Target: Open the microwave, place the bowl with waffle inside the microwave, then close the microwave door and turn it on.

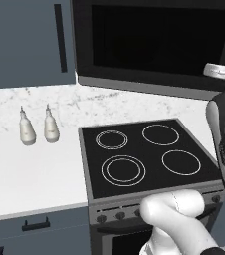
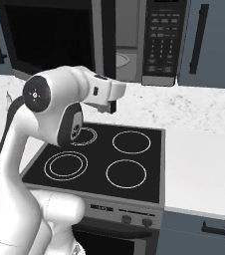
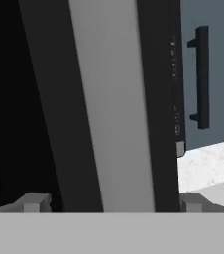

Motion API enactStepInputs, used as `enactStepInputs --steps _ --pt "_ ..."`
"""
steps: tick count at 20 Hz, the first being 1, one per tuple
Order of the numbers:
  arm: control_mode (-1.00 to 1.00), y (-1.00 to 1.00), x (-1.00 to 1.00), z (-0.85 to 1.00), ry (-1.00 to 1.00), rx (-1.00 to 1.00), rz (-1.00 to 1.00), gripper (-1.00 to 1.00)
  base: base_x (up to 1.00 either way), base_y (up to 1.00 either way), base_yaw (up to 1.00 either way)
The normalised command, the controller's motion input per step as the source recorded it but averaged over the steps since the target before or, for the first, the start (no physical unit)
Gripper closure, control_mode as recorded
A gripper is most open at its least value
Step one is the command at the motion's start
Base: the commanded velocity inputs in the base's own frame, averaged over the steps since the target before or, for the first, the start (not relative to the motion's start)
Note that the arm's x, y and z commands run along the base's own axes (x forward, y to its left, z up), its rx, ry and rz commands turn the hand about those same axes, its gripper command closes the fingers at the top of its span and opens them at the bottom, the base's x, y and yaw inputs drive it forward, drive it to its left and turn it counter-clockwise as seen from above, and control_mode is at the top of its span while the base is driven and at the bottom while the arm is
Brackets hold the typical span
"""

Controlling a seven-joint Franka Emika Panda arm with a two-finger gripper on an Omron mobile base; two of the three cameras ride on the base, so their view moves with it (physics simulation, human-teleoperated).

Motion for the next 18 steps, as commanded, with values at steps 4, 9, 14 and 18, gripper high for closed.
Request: enactStepInputs --steps 4,9,14,18 --pt "-1.00 -0.11 0.50 0.10 0.00 0.02 0.21 -1.00 0.00 0.00 0.00" --pt "-1.00 -0.19 0.77 0.05 0.00 0.01 0.21 -1.00 0.00 0.00 0.00" --pt "-1.00 -0.06 0.69 0.11 0.00 0.00 0.16 -1.00 0.00 0.00 0.00" --pt "-1.00 0.00 0.72 0.02 0.00 -0.02 0.08 -1.00 0.00 0.00 0.00"
